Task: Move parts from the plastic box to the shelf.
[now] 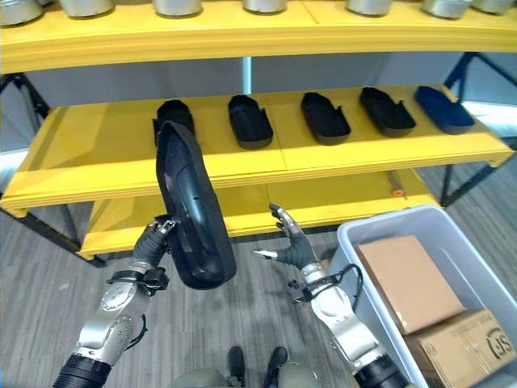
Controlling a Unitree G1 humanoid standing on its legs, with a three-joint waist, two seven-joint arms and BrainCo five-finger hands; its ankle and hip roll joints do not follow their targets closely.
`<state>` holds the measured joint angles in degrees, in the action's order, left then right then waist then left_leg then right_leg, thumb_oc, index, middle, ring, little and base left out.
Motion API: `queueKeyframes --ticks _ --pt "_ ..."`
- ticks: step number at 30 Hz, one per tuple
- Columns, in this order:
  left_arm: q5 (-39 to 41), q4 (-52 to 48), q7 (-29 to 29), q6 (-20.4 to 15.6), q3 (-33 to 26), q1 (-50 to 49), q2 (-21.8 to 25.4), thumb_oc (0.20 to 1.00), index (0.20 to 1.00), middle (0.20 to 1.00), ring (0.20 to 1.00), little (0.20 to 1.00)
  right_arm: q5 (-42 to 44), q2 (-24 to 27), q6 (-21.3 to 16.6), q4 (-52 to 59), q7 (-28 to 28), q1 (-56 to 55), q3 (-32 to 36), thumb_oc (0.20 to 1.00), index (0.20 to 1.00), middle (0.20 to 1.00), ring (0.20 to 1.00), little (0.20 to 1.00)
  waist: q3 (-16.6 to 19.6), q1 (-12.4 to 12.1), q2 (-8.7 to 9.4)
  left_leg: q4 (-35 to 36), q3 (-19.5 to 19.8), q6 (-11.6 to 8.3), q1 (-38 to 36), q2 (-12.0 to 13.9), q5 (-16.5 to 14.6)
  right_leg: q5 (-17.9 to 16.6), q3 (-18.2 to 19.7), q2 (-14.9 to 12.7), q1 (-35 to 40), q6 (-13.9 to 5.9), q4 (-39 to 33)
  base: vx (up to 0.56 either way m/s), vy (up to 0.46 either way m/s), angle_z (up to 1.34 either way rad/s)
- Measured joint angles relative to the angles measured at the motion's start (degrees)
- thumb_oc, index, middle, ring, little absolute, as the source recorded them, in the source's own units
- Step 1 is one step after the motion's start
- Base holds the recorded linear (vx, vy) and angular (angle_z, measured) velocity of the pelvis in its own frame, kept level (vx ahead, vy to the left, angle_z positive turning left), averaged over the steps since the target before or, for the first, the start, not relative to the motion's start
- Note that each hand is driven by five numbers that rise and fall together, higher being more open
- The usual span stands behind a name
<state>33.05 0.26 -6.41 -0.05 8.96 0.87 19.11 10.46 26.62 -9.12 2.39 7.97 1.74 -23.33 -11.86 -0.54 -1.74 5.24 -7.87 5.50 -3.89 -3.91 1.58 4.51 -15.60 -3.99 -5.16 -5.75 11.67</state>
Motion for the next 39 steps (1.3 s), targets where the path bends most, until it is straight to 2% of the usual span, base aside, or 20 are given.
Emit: queueKeyframes --ticks 1,3,6,9,11,12,13,14,15,16,17,19,20,21,23,26,28,29,33,39 --pt "0.03 -0.07 0.01 -0.02 -0.45 -1.27 0.27 0.200 0.200 0.200 0.200 0.200 0.04 -1.39 -0.03 -0.15 -0.04 0.19 0.36 1.000 1.000 1.000 1.000 1.000 0.31 -0.54 0.32 -0.05 0.43 -0.69 -1.25 0.07 -0.43 -2.42 -2.26 -0.73 2.57 1.56 -4.48 0.30 -0.093 0.38" --pt "0.01 -0.18 0.17 -0.03 -0.55 -2.58 0.45 0.200 0.200 0.200 0.200 0.200 0.25 -1.40 -0.16 -1.10 -0.69 0.30 0.22 1.000 1.000 1.000 1.000 1.000 0.41 -0.73 0.20 -0.06 0.51 -3.40 -2.85 0.69 -1.13 -4.19 -3.51 0.59 7.28 4.13 -9.92 0.24 -0.082 0.25" --pt "0.03 -0.57 0.10 -0.15 -0.66 -3.09 0.43 0.200 0.200 0.200 0.200 0.200 0.79 -0.74 -0.58 -3.58 -1.78 0.53 0.47 1.000 1.000 1.000 1.000 1.000 0.62 -0.75 0.38 -2.94 -2.62 -5.49 -3.27 1.19 -2.17 -4.41 -4.30 1.51 11.42 4.64 -14.27 0.20 -0.093 0.13" --pt "0.12 -0.56 -0.08 -0.15 -0.68 -2.86 -0.13 0.200 0.200 0.200 0.200 0.200 1.71 -0.32 -0.61 -3.95 -3.05 0.61 0.72 1.000 1.000 1.000 1.000 1.000 0.69 -1.18 2.42 -15.61 -5.25 -7.18 2.79 -0.01 -1.78 -4.22 -4.27 -1.28 12.08 4.97 -15.05 0.11 -0.037 -0.01" --pt "0.17 -0.56 -0.06 -0.16 -1.04 -2.43 -0.90 0.200 0.200 0.200 0.200 0.200 1.71 -0.21 -0.69 -4.28 -3.27 0.68 1.15 1.000 1.000 1.000 1.000 1.000 0.55 -1.26 2.63 -23.80 -5.86 -7.90 6.31 0.06 -1.88 -4.35 -4.11 -2.47 13.33 6.03 -15.64 0.16 0.039 -0.07" --pt "0.23 -0.56 -0.02 -0.20 -1.31 -2.42 -0.78 0.200 0.200 0.200 0.200 0.200 1.70 -0.38 -0.69 -4.36 -3.33 0.61 1.15 1.000 1.000 1.000 1.000 1.000 0.65 -1.15 2.51 -24.59 -6.16 -7.45 6.86 1.09 -4.02 -3.80 -3.75 -2.27 13.97 6.83 -15.79 0.21 0.092 -0.11" --pt "0.23 -0.56 -0.02 -0.20 -1.31 -2.42 -0.78 0.200 0.200 0.200 0.200 0.200 1.70 -0.38 -0.69 -4.36 -3.33 0.61 1.15 1.000 1.000 1.000 1.000 1.000 0.65 -1.15 2.51 -24.59 -6.16 -7.45 6.86 1.09 -4.02 -3.80 -3.75 -2.27 13.97 6.83 -15.79 0.28 0.181 -0.15" --pt "0.98 -0.56 0.04 -0.26 -1.53 -1.76 -0.76 0.200 0.200 0.200 0.200 0.200 1.70 -0.87 -0.74 -4.47 -3.37 0.80 1.44 1.000 1.000 1.000 1.000 1.000 0.77 -0.37 2.01 -12.02 -5.57 -7.30 4.88 3.88 -3.46 -3.59 -2.64 -1.30 13.63 6.76 -15.80 0.21 0.143 -0.16" --pt "1.63 -0.54 -0.02 -0.31 -1.61 -1.93 -0.71 0.200 0.200 0.200 0.200 0.200 1.68 -0.90 -0.95 -4.67 -3.69 0.61 1.45 1.000 1.000 1.000 1.000 1.000 0.59 -0.43 2.30 -6.77 -4.43 -8.47 4.54 5.09 -1.79 -3.55 -1.32 -1.17 13.88 6.65 -16.60 0.28 0.243 -0.56" --pt "2.36 -0.39 -0.14 -0.40 -1.88 -2.08 -0.74 0.200 0.200 0.200 0.200 0.200 1.65 -0.75 -1.17 -5.21 -3.96 0.52 1.41 1.000 1.000 1.000 1.000 1.000 -0.46 -1.16 2.50 0.04 -3.68 -9.28 5.12 8.19 1.34 -3.68 0.48 -1.24 14.14 6.27 -17.00 0.19 0.201 -0.54" --pt "2.38 0.43 -0.06 -0.83 -1.91 -1.95 -0.86 0.200 0.200 0.200 0.200 0.200 1.62 -0.80 -1.87 -6.64 -4.33 0.16 1.46 1.000 1.000 1.000 1.000 1.000 -1.01 -0.70 2.31 0.23 -3.49 -11.49 7.58 11.04 3.49 -3.00 0.76 -1.18 14.89 5.92 -17.02 0.20 0.289 -0.51" --pt "2.46 1.75 -0.07 -0.84 -1.92 -1.96 -0.87 0.200 0.200 0.200 0.200 0.200 1.60 0.24 -1.91 -6.72 -5.11 -0.97 1.50 1.000 1.000 1.000 1.000 1.000 -2.26 -0.26 2.00 -1.73 -4.54 -10.50 8.47 14.28 4.07 -1.83 1.07 -2.02 16.51 3.59 -16.53 0.08 0.210 -0.36" --pt "2.48 2.41 -0.11 -0.84 -1.99 -2.08 -0.98 0.200 0.200 0.200 0.200 0.200 1.59 1.11 -1.92 -6.64 -5.50 -1.03 1.38 1.000 1.000 1.000 1.000 1.000 -2.22 -0.32 1.28 -3.70 -4.61 -9.41 7.88 14.77 3.23 -0.80 2.20 -2.47 16.63 2.30 -15.09 0.07 0.158 -0.58" --pt "2.59 2.55 -0.09 -0.86 -2.65 -2.20 -0.65 0.200 0.200 0.200 0.200 0.200 1.61 1.97 -1.99 -6.26 -5.70 -1.15 1.54 1.000 1.000 1.000 1.000 1.000 -1.98 -0.32 0.98 -4.03 -5.00 -8.94 6.73 13.56 6.94 0.40 3.11 -4.30 16.78 -0.55 -13.05 0.11 0.202 -0.58" --pt "2.64 2.25 -0.07 -1.09 -4.54 -1.63 0.09 0.200 0.200 0.200 0.200 0.200 1.61 1.37 -2.43 -5.19 -6.42 -1.66 1.64 1.000 1.000 1.000 1.000 1.000 -1.52 -0.36 3.21 -1.39 -7.06 -7.32 4.48 9.33 6.75 0.25 1.37 -7.78 15.71 -2.71 -11.45 0.15 0.220 -0.34" --pt "3.99 2.28 0.01 -1.51 -5.95 -1.21 0.28 0.200 0.200 0.200 0.200 0.200 2.37 -0.69 -2.89 -5.21 -7.69 -1.96 2.67 1.000 1.000 1.000 1.000 1.000 -1.62 -0.63 3.60 0.11 -7.15 -4.08 1.05 5.04 5.72 -0.08 -2.45 -10.02 18.06 -3.37 -11.40 0.11 0.166 0.08" --pt "3.99 2.16 0.19 -1.51 -6.41 -1.09 0.45 0.200 0.200 0.200 0.200 0.200 3.93 -1.76 -2.91 -4.93 -8.12 -1.83 2.78 1.000 1.000 1.000 1.000 1.000 -1.66 -0.96 3.43 0.11 -6.26 -3.34 -0.14 4.64 5.07 -0.01 -2.85 -8.40 18.43 -3.45 -12.19 0.09 0.144 0.22" --pt "3.97 2.13 0.38 -1.51 -6.57 -1.05 0.54 0.200 0.200 0.200 0.200 0.200 4.16 -2.24 -2.92 -4.93 -8.45 -1.90 3.07 1.000 1.000 1.000 1.000 1.000 -1.55 -0.99 3.61 0.11 -5.85 -3.32 -0.26 4.34 4.75 -0.21 -2.97 -7.49 18.27 -3.15 -13.21 0.07 0.122 0.28" --pt "3.70 2.13 2.42 -1.36 -6.78 -2.39 0.47 0.200 0.200 0.200 0.200 0.200 6.36 -3.74 -2.93 -4.95 -9.08 -2.10 4.98 1.000 1.000 1.000 1.000 1.000 -1.29 -2.10 3.71 0.11 -5.55 -3.80 -0.96 3.59 4.03 -0.27 -3.82 -7.57 19.56 -2.89 -13.40 0.05 0.093 0.10" --pt "3.48 2.02 3.95 -1.29 -6.79 -3.00 0.46 0.200 0.200 0.200 0.200 0.200 6.90 -3.91 -2.95 -4.95 -10.09 -2.16 5.01 1.000 1.000 1.000 1.000 1.000 0.11 -1.93 3.33 0.12 -5.49 -4.72 0.82 4.86 4.39 -0.07 -3.90 -6.81 17.51 -2.51 -12.64 -0.05 -0.043 0.00"
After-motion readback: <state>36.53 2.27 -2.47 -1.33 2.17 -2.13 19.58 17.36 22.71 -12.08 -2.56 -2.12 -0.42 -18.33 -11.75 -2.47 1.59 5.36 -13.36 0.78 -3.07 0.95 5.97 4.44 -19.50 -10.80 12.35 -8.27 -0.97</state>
